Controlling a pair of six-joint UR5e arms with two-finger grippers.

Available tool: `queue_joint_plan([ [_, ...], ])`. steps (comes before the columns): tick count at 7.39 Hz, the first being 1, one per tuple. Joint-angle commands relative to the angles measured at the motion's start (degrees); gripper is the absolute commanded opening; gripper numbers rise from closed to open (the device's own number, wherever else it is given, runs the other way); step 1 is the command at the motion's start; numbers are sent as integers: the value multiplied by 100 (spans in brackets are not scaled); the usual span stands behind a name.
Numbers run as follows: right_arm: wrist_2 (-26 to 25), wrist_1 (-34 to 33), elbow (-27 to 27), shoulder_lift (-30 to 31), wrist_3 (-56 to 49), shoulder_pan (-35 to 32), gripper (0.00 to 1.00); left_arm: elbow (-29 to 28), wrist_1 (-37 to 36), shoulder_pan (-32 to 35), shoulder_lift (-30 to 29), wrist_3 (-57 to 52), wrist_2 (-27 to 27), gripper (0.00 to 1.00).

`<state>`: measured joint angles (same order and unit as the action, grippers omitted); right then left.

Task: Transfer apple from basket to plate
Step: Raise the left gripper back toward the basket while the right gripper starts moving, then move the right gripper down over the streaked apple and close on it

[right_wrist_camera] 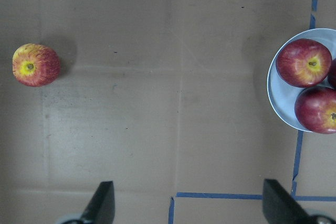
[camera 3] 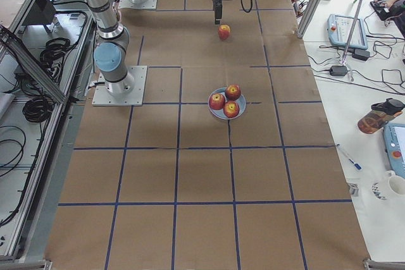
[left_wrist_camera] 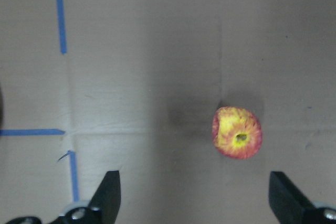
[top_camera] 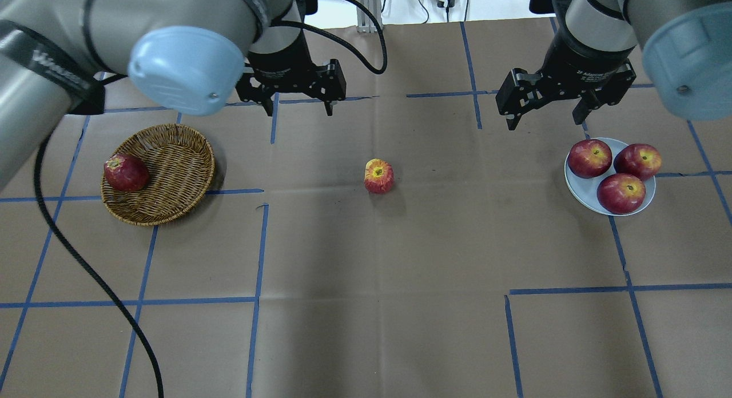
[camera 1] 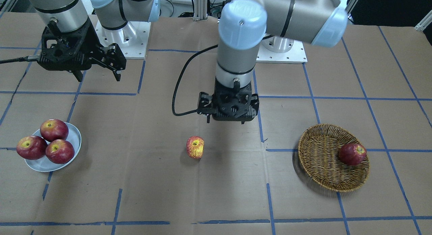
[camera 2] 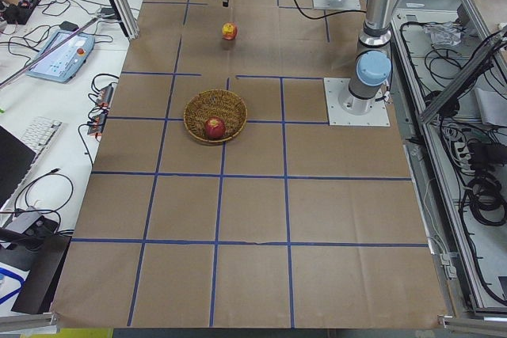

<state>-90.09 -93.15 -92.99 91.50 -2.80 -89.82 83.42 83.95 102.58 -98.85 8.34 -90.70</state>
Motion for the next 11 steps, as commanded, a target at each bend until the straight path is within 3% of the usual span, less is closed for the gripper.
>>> queue_joint_plan([
  [1,0,-2,0,-9,-1,0,100,103,376,-438,593,-857,-1,99],
  [6,35,-230,87,-193,575,-358,100,130,385,-678,560,-887,-9,99],
  [11,-35,-2178,88,-1764,2703,-1941,100,139,368,-678,455,-887,-18,99],
])
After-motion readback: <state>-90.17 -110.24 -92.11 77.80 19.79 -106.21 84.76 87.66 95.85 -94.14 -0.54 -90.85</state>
